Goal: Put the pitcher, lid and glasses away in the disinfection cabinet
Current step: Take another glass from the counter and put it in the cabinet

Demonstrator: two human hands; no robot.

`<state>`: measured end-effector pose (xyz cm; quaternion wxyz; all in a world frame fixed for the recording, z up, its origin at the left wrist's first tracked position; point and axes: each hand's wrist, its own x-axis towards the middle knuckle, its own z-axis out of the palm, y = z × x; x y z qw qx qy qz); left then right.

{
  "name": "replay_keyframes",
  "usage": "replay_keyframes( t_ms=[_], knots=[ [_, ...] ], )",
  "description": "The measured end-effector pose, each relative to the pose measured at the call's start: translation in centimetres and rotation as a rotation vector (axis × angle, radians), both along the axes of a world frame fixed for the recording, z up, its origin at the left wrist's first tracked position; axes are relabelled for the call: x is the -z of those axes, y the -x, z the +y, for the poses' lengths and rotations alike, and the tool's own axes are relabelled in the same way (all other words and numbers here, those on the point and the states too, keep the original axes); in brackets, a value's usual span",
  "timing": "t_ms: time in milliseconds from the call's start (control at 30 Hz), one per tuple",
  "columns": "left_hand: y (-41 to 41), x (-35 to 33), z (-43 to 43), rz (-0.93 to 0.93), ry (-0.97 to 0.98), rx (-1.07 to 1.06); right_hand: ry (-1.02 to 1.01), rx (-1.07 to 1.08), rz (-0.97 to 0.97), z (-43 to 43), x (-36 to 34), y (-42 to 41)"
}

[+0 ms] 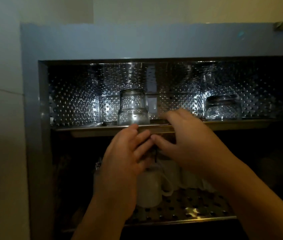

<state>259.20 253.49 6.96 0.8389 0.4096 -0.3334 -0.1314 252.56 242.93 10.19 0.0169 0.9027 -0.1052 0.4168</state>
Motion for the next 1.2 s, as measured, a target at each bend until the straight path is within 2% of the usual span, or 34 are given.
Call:
replay_keyframes(
  t_ms=[200, 300, 400, 500, 633, 767, 967, 1200],
  knots=[
    [0.5, 2.7, -2.4, -0.596, -0.106, -0.629, 0.111, 0.066, -0.133, -2.0, 4.3, 2.5],
    [0.2, 4.5, -2.9, -0.912, -0.229, -0.884, 0.125, 0.076, -0.070, -2.6, 5.5, 3.1],
    [0.0, 6.1, -3.0, -1.087, -0.380, -1.041, 0.057, 0.042, 0.042, -2.5, 6.3, 3.4],
    [0.1, 7.0, -2.7, -1.243, -0.539, -1.194, 0.069, 0.043, 0.067, -2.9, 7.5, 3.3],
    [0.4, 8.4, -2.3, -1.313, -0.617, -1.259, 0.050, 0.042, 0.120, -3.1, 9.3, 3.4],
    [1.6, 9.7, -2.0, -1.294, -0.655, -1.260, 0.066, 0.061, 0.158, -2.6, 10.6, 4.1],
    [4.0, 10.2, -0.7, -1.293, -0.699, -1.251, 0.083, 0.079, 0.117, -2.0, 11.7, 6.4],
    [6.9, 11.0, 2.4, -1.306, -0.734, -1.216, 0.030, 0.103, 0.164, 1.3, 12.7, 9.7]
  ],
)
